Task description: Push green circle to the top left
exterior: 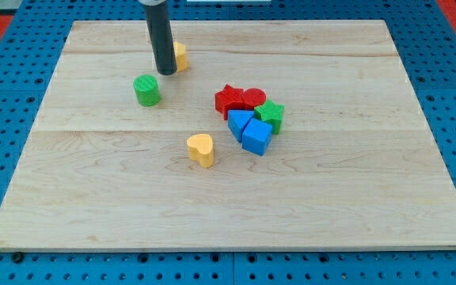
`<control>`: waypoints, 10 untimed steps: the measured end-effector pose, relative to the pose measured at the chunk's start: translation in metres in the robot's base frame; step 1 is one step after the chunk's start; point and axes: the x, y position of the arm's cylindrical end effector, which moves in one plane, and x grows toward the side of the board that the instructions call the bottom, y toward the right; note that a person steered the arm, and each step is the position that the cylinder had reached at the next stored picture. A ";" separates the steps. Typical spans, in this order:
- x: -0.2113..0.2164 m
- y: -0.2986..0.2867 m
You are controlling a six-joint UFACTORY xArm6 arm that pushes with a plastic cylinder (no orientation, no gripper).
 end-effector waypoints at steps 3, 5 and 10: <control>-0.013 0.024; 0.069 -0.015; 0.040 -0.007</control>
